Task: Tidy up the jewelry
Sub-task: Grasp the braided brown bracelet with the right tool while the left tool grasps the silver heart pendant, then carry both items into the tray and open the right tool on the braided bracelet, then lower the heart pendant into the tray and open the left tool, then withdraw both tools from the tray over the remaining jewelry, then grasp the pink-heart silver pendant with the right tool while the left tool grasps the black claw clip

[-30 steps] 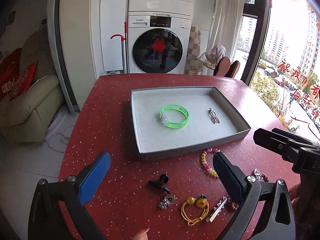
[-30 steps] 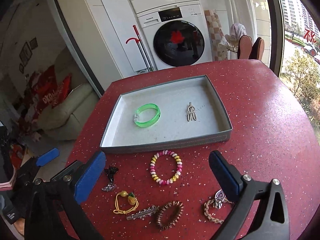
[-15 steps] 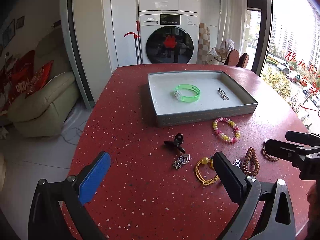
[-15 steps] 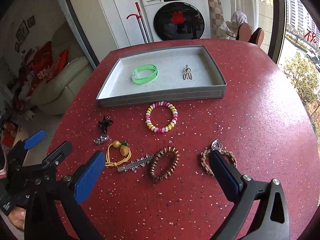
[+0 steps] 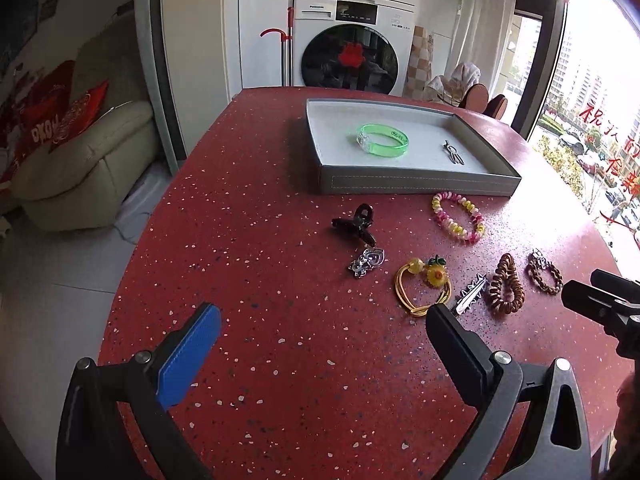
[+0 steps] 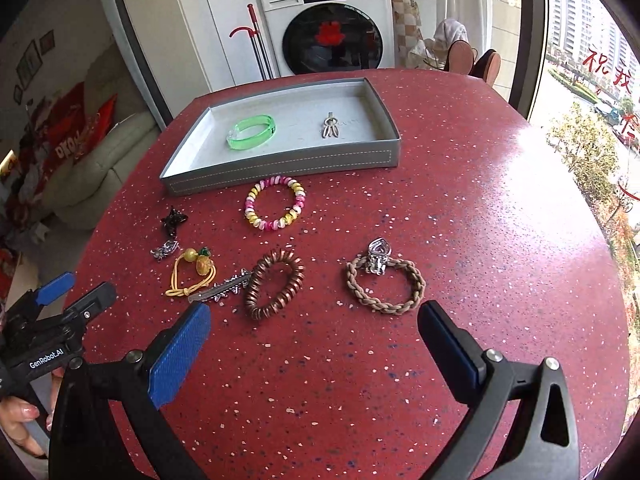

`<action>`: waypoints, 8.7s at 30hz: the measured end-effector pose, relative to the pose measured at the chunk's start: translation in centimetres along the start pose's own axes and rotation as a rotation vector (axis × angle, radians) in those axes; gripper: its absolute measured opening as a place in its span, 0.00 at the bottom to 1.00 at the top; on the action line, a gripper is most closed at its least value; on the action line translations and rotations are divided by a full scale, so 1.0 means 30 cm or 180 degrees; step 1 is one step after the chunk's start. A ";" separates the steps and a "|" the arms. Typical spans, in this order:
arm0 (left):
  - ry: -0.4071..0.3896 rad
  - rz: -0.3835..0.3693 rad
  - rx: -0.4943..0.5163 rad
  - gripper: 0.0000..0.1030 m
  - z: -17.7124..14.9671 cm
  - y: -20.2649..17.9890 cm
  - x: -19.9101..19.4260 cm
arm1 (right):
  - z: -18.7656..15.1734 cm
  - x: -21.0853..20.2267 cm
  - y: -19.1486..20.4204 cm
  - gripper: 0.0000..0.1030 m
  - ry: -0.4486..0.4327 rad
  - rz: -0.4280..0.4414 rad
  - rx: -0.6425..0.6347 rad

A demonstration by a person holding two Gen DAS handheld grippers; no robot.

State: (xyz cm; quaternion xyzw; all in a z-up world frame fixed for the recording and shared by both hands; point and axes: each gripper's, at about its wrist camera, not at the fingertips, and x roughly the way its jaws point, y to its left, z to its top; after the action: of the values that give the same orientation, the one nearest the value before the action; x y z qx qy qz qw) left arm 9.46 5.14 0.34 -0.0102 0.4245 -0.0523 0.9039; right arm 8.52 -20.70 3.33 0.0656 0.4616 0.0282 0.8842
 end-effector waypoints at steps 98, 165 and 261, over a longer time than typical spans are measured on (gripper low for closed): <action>-0.0030 -0.0630 0.0163 0.33 0.253 -0.016 0.067 | 0.262 -0.002 -0.017 0.07 -0.0333 0.0279 0.0042; -0.0220 0.0091 0.0478 1.00 0.574 -0.232 0.478 | 0.572 0.441 -0.061 0.50 -0.0028 0.0164 0.0194; 0.0253 -0.0046 0.0071 1.00 0.170 -0.009 0.287 | 0.027 0.213 -0.093 0.77 0.0186 -0.0242 0.0019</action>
State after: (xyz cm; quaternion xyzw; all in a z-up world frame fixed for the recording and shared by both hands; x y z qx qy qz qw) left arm 18.82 3.84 -2.98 -0.0010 0.4594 -0.0639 0.8859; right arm 12.80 -22.82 -1.80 0.0498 0.4894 -0.0050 0.8706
